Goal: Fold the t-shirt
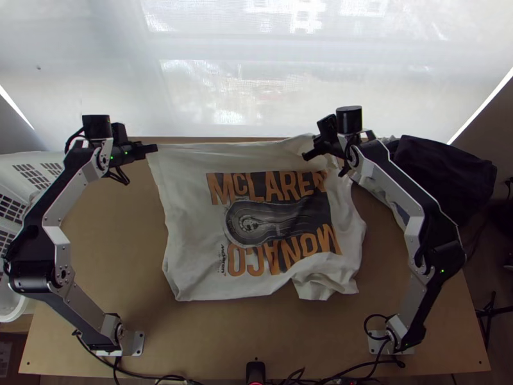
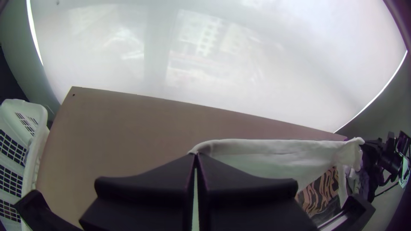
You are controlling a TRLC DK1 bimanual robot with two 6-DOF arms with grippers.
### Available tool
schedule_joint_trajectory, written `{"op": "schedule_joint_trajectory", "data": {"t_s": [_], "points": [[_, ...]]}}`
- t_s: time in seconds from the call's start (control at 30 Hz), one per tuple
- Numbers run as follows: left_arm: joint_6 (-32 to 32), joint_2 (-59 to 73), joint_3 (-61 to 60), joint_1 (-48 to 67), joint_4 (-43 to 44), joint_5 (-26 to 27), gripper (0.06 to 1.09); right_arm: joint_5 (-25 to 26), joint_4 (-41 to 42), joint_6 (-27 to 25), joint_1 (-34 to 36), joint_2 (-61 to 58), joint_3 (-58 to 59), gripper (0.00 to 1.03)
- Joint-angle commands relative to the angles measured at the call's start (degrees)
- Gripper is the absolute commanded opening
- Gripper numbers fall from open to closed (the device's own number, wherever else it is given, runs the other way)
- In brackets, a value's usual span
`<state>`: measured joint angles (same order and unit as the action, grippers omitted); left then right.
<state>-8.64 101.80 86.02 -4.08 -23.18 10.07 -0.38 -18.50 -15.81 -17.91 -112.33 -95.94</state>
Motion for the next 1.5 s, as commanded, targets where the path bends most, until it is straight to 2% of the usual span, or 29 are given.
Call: {"op": "schedule_joint_trajectory", "data": {"t_s": [0.0,0.37,0.53,0.73,0.97,1.2,1.47], "points": [[0.4,3.5,6.2,-3.1,-1.4,0.6,0.09,0.0,-3.1,-0.6,0.3,-7.3,-11.7,0.03],[0.5,15.2,20.1,-1.1,-3.9,0.5,0.09,0.1,-10.9,-1.8,2.7,-20.7,-32.9,0.03],[1.3,21.0,27.0,-0.8,-5.0,0.5,0.09,0.2,-10.9,-4.0,3.6,-25.4,-38.5,0.03],[1.8,26.4,34.7,-1.2,-6.9,0.4,0.09,2.7,-5.0,-4.3,3.8,-26.3,-37.8,0.03],[1.8,27.8,36.2,-1.5,-7.1,0.3,0.09,4.6,3.5,-6.4,2.2,-26.8,-37.9,0.03],[1.4,27.1,36.2,-1.4,-8.9,0.4,0.09,5.3,4.1,-7.2,0.5,-26.4,-34.8,0.03],[1.3,23.4,31.9,-1.2,-10.0,1.6,0.09,5.2,4.1,-6.8,0.8,-16.5,-22.4,0.03]]}}
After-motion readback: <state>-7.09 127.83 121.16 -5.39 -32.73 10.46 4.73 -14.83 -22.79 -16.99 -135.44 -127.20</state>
